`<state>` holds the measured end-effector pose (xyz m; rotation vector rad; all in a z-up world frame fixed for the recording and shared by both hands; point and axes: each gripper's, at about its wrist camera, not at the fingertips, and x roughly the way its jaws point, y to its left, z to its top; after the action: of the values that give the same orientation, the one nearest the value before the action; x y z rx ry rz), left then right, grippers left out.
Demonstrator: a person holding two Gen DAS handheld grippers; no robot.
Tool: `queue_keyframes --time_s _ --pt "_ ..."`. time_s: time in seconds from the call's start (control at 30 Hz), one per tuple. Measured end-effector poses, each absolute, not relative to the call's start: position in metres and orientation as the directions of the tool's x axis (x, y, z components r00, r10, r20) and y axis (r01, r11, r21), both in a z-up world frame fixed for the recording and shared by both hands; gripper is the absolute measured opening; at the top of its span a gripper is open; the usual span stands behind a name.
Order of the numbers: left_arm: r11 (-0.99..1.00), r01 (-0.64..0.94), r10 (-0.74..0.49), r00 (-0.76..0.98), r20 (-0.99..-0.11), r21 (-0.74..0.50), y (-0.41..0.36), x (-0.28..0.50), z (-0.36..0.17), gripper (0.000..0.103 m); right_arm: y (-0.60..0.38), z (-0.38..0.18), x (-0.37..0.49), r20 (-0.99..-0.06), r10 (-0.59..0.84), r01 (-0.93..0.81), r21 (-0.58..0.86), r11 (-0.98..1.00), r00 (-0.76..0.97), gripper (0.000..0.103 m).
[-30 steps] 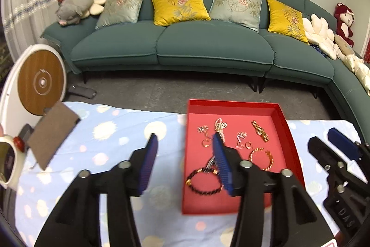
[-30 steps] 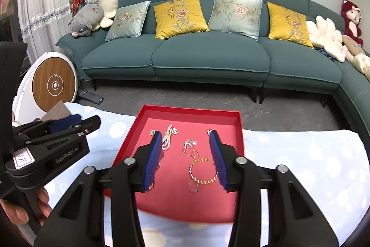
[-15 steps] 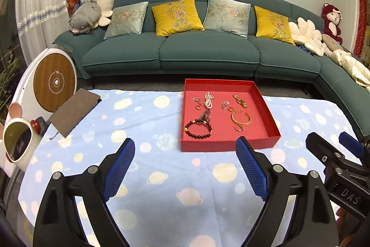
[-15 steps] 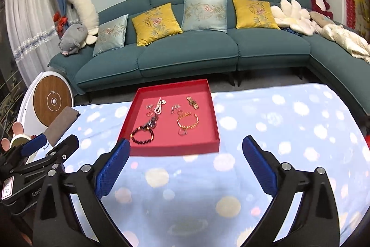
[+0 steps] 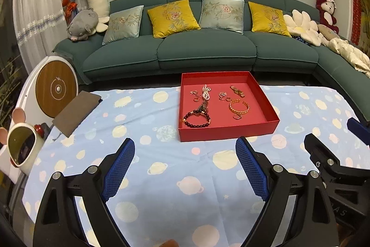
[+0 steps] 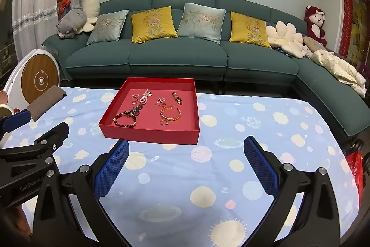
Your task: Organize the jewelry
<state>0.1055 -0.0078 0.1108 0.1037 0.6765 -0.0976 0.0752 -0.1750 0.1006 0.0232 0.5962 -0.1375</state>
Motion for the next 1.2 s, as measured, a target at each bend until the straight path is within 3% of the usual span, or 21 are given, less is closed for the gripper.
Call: queue_keyframes --time_s 1.2 --pt "0.991 0.1 -0.029 0.799 -0.6 0.084 -0.015 0.094 0.11 0.086 -0.181 0.098 0.068 -0.573 -0.119 0.157 0.016 0.988 0.811 0.098"
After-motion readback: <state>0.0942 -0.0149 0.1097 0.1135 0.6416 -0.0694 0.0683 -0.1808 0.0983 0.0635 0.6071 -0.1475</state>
